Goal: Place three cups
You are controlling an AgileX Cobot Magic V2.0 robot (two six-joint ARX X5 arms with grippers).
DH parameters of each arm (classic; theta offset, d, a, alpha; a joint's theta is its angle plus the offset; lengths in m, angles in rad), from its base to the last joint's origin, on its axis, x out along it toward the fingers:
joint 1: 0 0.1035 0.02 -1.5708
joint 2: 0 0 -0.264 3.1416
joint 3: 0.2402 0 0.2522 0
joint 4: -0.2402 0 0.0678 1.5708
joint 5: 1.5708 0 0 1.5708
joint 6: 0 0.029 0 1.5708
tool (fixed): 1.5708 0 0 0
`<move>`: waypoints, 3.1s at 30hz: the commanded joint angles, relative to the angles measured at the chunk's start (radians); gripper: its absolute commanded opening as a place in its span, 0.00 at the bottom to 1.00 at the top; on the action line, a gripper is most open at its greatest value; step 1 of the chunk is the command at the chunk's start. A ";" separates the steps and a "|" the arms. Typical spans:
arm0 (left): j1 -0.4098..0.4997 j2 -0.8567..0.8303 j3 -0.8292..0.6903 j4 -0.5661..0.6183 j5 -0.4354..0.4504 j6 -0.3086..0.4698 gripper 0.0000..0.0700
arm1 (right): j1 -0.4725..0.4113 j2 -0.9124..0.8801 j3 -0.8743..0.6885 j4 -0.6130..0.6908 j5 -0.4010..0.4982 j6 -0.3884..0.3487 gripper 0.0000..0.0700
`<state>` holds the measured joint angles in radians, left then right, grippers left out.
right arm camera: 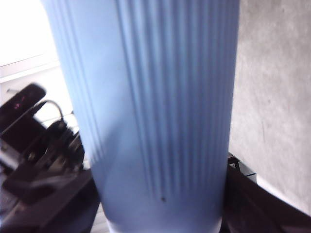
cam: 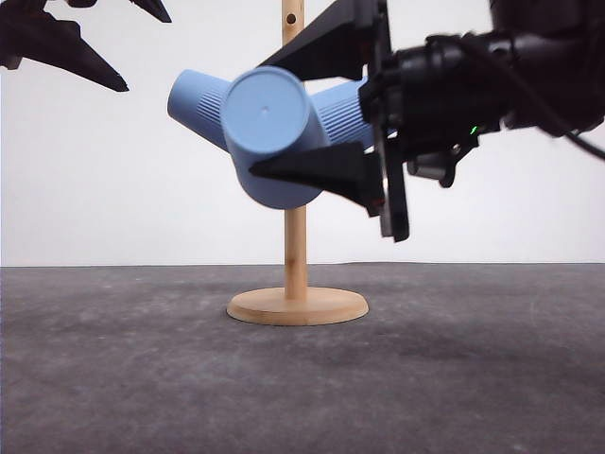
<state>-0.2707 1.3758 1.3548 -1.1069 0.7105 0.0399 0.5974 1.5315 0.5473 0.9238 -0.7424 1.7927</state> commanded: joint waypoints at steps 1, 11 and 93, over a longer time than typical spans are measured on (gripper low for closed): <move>-0.003 0.003 0.025 0.006 0.005 0.004 0.56 | -0.006 0.015 0.025 0.024 -0.007 0.007 0.49; -0.003 0.003 0.025 0.006 0.005 0.003 0.56 | -0.062 0.066 0.103 0.008 -0.008 0.007 0.49; 0.008 0.003 0.025 0.006 -0.012 0.001 0.56 | -0.091 -0.433 0.094 -1.161 0.249 -1.109 0.70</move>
<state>-0.2655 1.3746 1.3548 -1.1067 0.7028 0.0368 0.5074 1.1077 0.6388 -0.1800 -0.5173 0.9078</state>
